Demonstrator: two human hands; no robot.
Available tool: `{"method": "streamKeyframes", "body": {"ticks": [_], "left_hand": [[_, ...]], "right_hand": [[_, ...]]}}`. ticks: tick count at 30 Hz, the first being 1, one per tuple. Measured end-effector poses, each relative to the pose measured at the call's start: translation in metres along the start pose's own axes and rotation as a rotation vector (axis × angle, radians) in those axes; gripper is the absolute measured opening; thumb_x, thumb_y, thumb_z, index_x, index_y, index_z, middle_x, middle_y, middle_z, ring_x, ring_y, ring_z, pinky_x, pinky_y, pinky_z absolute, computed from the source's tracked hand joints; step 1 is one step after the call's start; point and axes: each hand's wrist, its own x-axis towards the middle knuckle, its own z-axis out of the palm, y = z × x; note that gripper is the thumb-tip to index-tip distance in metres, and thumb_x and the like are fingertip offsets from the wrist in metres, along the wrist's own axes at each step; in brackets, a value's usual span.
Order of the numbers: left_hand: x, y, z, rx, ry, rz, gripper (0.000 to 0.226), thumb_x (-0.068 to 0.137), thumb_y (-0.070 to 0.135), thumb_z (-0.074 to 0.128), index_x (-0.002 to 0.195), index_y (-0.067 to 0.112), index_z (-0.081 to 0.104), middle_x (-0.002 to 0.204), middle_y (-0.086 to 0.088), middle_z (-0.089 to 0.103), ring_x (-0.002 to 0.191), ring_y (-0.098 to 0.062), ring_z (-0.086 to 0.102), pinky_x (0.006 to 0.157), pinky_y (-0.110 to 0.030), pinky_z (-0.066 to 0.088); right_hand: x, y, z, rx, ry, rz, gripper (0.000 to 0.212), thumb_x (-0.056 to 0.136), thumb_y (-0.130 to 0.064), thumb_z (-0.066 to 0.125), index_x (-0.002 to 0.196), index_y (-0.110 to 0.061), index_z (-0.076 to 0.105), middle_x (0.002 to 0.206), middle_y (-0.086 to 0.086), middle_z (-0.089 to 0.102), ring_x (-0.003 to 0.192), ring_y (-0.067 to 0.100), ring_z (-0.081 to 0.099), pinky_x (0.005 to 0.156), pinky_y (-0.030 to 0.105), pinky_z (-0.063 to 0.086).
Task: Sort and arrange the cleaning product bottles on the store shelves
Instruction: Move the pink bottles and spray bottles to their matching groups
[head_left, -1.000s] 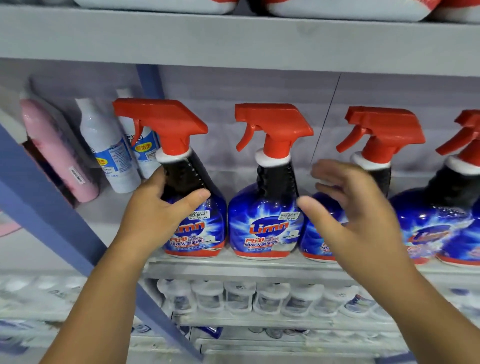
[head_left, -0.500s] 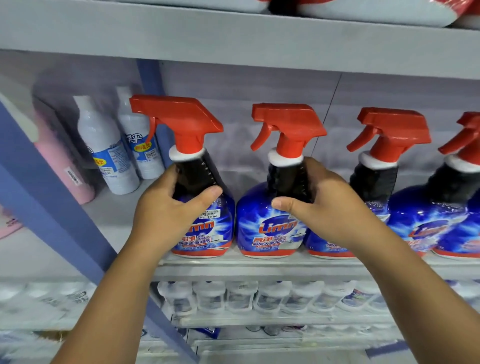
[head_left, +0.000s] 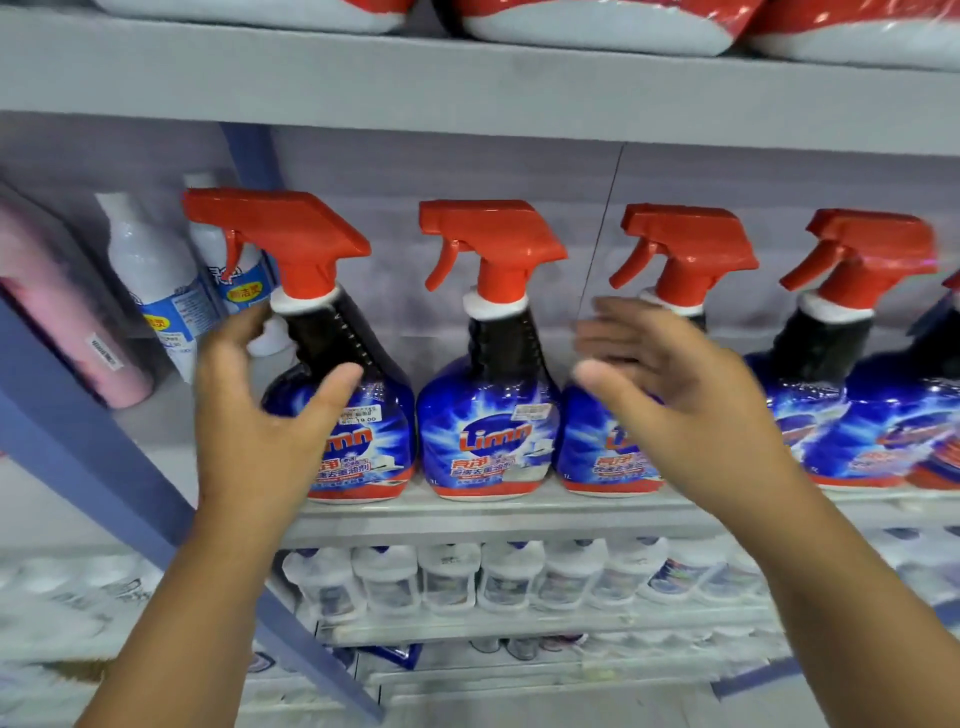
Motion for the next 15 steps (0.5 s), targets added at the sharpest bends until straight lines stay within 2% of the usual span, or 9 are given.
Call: {"method": "streamKeyframes", "body": {"ticks": [2,4,7,9,10,11,14,15], "left_hand": [[-0.021,0.012,-0.001,-0.009,0.172,0.113,0.045,0.087,0.037,0.074,0.125,0.027,0.052,0.125,0.003,0.052,0.121,-0.023,0.055,0.108,-0.037,0.044],[-0.036,0.025,0.003,0.054,0.222,0.183,0.041,0.089,0.03,0.074,0.122,0.015,0.056,0.123,-0.001,0.052,0.12,-0.028,0.055,0.109,-0.036,0.043],[-0.04,0.023,0.018,0.191,0.14,0.022,0.062,0.086,0.035,0.079,0.136,0.009,0.052,0.134,-0.011,0.053,0.13,-0.026,0.047,0.112,-0.023,0.033],[-0.042,0.016,0.024,0.193,0.08,-0.105,0.07,0.084,0.037,0.08,0.142,0.014,0.05,0.139,-0.01,0.052,0.133,-0.025,0.045,0.113,-0.031,0.035],[-0.043,0.014,0.026,0.198,0.08,-0.12,0.068,0.084,0.038,0.08,0.142,0.016,0.051,0.138,-0.008,0.054,0.132,-0.024,0.046,0.111,-0.033,0.036],[-0.045,0.013,0.028,0.196,0.088,-0.122,0.066,0.084,0.037,0.081,0.141,0.017,0.053,0.136,-0.006,0.054,0.13,-0.022,0.048,0.109,-0.028,0.037],[-0.047,0.019,0.028,0.141,0.082,-0.117,0.062,0.084,0.027,0.082,0.139,0.017,0.055,0.135,-0.003,0.055,0.122,-0.006,0.05,0.095,0.001,0.032],[-0.048,0.021,0.025,0.113,0.068,-0.135,0.062,0.085,0.026,0.082,0.141,0.019,0.055,0.137,-0.001,0.053,0.123,-0.003,0.049,0.095,0.001,0.033]], "right_hand": [[-0.021,0.005,-0.036,0.01,0.217,-0.062,0.017,0.093,-0.02,0.069,0.109,-0.027,0.068,0.099,-0.004,0.076,0.095,0.014,0.073,0.088,0.025,0.055],[-0.028,0.022,-0.064,-0.13,0.332,-0.031,0.013,0.092,-0.03,0.067,0.104,-0.027,0.069,0.1,-0.005,0.073,0.094,0.016,0.071,0.087,0.022,0.053],[-0.023,0.05,-0.078,-0.375,0.239,-0.02,0.047,0.085,-0.039,0.074,0.124,-0.016,0.063,0.12,-0.009,0.061,0.114,0.016,0.061,0.102,0.025,0.045],[-0.02,0.062,-0.071,-0.488,0.102,-0.058,0.058,0.081,-0.032,0.08,0.132,-0.013,0.06,0.12,-0.007,0.058,0.116,0.014,0.054,0.1,0.018,0.036],[-0.02,0.065,-0.066,-0.531,0.049,-0.063,0.061,0.08,-0.03,0.082,0.133,-0.013,0.058,0.117,-0.003,0.06,0.113,0.018,0.055,0.095,0.02,0.036],[-0.021,0.069,-0.061,-0.571,0.027,-0.061,0.062,0.08,-0.029,0.082,0.134,-0.014,0.057,0.115,0.001,0.061,0.111,0.023,0.055,0.093,0.025,0.038],[-0.025,0.074,-0.053,-0.599,0.084,-0.049,0.063,0.082,-0.026,0.081,0.137,-0.012,0.053,0.114,0.006,0.06,0.109,0.028,0.054,0.094,0.038,0.043],[-0.026,0.072,-0.053,-0.596,0.09,-0.049,0.063,0.083,-0.026,0.079,0.138,-0.011,0.053,0.115,0.007,0.059,0.11,0.028,0.053,0.095,0.039,0.043]]}}
